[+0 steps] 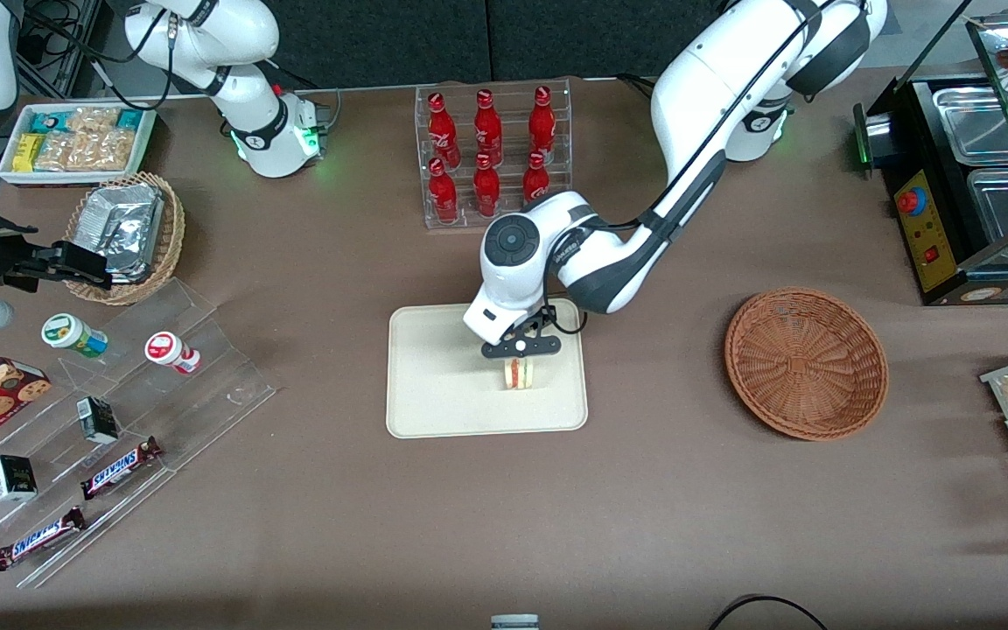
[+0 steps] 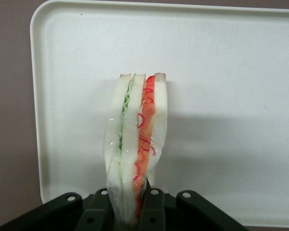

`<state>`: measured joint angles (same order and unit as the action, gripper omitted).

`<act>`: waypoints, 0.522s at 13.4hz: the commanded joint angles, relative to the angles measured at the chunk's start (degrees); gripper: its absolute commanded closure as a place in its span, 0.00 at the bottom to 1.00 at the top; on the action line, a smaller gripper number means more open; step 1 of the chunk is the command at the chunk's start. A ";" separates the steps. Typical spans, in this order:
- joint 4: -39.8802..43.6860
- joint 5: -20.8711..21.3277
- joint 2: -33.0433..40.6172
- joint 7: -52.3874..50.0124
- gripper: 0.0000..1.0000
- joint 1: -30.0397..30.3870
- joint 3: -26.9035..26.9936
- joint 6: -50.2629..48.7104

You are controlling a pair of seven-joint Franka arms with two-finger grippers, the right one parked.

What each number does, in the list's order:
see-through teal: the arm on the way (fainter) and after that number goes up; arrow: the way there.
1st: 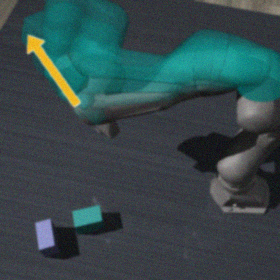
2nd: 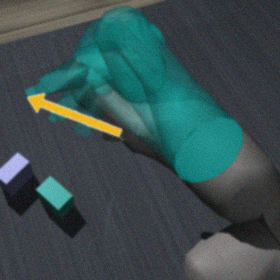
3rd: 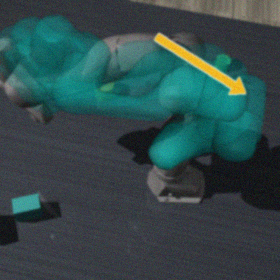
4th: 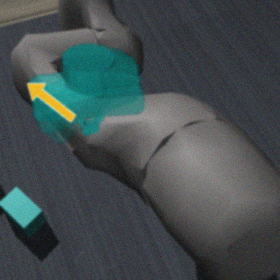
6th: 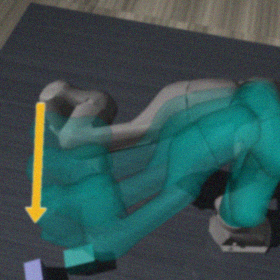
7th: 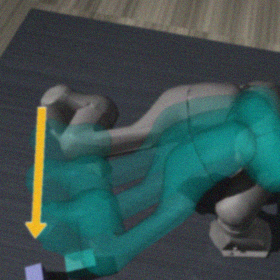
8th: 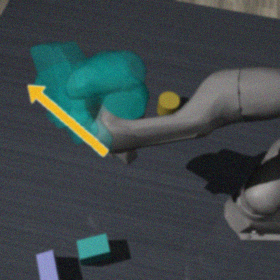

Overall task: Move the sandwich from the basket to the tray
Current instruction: 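Carry the sandwich over the tray center and lower it, then set the sandwich upright on the tray and open the left gripper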

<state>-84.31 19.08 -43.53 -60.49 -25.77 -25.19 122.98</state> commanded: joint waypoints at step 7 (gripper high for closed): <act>4.51 2.54 -3.85 -2.44 0.01 -1.30 0.76 -0.10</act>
<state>-81.88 20.33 -46.41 -61.65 -25.93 -25.16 123.03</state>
